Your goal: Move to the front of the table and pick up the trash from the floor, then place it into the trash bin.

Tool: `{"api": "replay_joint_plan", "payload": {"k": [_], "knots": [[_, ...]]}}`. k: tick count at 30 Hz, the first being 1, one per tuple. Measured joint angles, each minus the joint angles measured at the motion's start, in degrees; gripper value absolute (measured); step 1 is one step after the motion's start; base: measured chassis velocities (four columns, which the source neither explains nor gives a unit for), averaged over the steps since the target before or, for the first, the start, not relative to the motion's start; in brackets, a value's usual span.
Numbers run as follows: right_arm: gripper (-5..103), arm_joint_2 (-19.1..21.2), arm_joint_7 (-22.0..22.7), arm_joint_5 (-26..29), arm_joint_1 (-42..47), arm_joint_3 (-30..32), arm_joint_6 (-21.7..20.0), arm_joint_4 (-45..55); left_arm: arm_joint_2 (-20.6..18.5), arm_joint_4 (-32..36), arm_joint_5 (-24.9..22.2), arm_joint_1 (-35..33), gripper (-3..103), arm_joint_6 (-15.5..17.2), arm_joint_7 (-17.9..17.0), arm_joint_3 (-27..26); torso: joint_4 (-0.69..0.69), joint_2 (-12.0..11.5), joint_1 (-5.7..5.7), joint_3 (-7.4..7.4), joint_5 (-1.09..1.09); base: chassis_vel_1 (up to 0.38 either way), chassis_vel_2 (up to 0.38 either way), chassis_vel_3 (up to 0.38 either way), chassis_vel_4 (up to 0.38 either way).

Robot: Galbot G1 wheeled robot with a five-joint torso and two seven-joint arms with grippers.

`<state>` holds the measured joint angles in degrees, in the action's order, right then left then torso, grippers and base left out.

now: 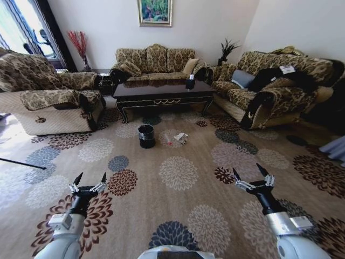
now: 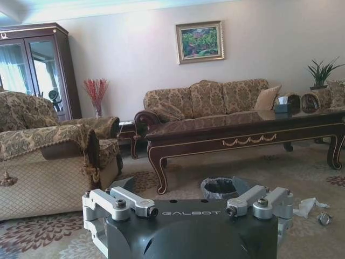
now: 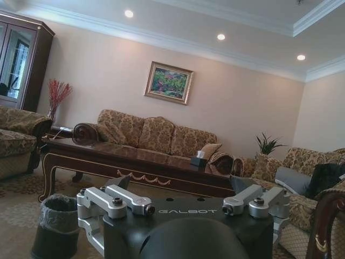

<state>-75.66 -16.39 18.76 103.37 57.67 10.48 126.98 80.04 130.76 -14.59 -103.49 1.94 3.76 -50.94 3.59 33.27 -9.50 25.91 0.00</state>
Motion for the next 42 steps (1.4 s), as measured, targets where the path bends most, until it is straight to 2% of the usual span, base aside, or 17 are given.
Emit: {"api": "replay_joint_plan", "payload": {"k": [42], "knots": [[100,0.02,0.21,0.41,0.96,0.62,1.04,0.64,0.13,-0.18,0.34,-1.89,100,-3.12,0.98,-0.57,0.0,-10.0,3.93,-6.08,0.0,0.0,0.0,0.0,0.0]]}}
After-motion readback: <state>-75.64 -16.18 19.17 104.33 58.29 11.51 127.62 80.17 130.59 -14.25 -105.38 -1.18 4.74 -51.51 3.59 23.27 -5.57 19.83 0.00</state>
